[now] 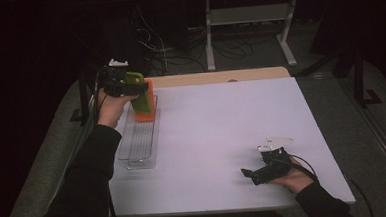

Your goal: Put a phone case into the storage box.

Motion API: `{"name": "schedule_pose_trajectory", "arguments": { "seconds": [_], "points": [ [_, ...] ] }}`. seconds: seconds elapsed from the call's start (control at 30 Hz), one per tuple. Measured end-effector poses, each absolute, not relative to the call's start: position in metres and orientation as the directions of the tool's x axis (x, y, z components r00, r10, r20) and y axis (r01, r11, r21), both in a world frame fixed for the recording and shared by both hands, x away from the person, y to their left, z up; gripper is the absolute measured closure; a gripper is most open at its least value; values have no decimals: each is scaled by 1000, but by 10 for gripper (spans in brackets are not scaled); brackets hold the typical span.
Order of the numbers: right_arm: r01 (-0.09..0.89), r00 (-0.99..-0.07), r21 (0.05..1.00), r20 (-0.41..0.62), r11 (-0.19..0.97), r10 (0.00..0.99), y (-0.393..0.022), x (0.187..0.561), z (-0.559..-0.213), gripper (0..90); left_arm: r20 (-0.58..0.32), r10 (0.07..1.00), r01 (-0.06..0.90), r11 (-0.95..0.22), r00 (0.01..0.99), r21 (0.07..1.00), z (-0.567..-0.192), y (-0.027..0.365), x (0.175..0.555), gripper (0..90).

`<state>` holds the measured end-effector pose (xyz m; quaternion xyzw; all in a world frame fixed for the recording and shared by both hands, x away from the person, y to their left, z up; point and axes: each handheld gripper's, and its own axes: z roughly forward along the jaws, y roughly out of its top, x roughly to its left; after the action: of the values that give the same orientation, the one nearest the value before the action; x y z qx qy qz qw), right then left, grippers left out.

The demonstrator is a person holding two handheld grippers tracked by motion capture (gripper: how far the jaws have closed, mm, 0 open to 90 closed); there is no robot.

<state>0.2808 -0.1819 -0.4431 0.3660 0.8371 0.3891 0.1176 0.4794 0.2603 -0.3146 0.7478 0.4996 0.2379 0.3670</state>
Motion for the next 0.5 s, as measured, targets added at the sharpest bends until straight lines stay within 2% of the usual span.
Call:
{"name": "schedule_pose_trajectory", "arguments": {
  "seconds": [0.5],
  "points": [
    [515,-709,739,81,435,701,-182,281,-443,0,7,942,644,-235,336,728,-343,260,487,139]
  ]
}}
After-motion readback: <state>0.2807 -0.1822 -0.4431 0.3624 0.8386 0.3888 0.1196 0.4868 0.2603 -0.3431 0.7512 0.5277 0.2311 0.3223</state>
